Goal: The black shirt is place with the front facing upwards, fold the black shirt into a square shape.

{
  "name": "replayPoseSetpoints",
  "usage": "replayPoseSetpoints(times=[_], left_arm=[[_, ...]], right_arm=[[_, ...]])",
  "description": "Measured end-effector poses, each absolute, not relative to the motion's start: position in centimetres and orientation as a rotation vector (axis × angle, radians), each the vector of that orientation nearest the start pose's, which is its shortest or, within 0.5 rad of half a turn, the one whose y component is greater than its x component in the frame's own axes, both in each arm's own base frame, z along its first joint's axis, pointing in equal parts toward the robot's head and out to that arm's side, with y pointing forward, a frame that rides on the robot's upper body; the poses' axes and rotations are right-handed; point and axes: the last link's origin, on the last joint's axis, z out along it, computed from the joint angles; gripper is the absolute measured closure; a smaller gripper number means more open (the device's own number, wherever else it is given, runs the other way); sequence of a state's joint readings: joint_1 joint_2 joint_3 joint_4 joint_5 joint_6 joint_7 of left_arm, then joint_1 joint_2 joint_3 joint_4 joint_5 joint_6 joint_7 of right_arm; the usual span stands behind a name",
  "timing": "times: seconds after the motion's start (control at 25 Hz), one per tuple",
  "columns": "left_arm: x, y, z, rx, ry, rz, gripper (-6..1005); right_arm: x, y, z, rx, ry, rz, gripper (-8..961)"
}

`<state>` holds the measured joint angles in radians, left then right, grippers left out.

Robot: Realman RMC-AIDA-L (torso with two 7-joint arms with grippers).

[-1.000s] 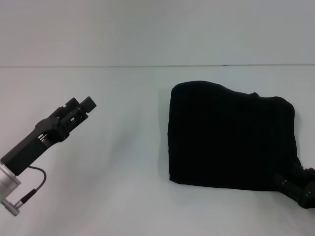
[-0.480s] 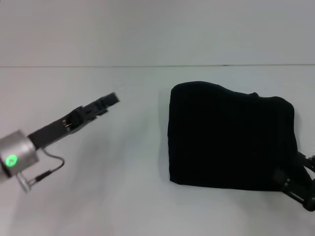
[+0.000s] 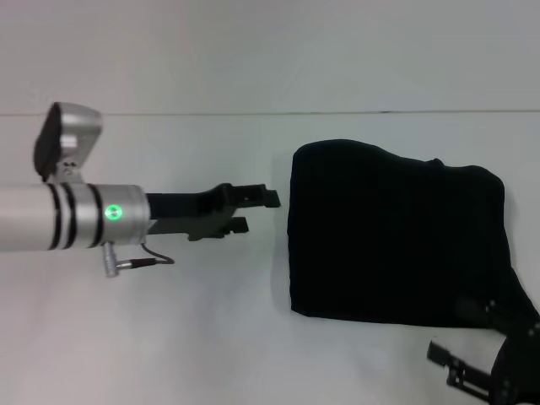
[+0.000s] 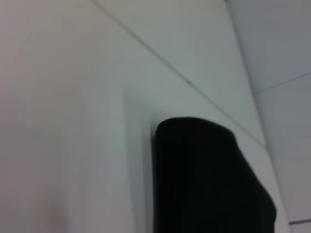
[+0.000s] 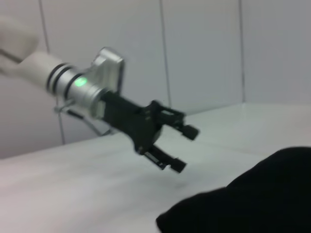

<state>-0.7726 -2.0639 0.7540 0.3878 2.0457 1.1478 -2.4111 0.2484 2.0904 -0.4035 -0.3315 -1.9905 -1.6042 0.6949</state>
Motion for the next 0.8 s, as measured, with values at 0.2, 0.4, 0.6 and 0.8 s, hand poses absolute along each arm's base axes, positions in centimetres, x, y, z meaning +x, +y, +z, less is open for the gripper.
replayPoseSetpoints(times=[0.2, 0.4, 0.6, 0.8], left_arm=[[-22.4, 39.4, -6.9, -2.123, -2.029, -0.598, 151], [-22.2, 39.2, -8.1, -2.096, -2.038, -0.573, 151], [-22.1, 39.2, -8.7, -2.08, -2.033, -0.565, 151], [-22.0, 38.9, -9.5, -2.074, -2.033, -0.553, 151]], right_arm=[[35.0, 21.0, -3.3, -2.455, 0.465, 0.723, 170], [35.3, 21.0, -3.5, -2.46, 0.474, 0.702, 170], [35.3, 21.0, -3.4, -2.457, 0.473, 0.699, 171], [35.2, 21.1, -3.4, -2.458, 0.469, 0.704, 171]])
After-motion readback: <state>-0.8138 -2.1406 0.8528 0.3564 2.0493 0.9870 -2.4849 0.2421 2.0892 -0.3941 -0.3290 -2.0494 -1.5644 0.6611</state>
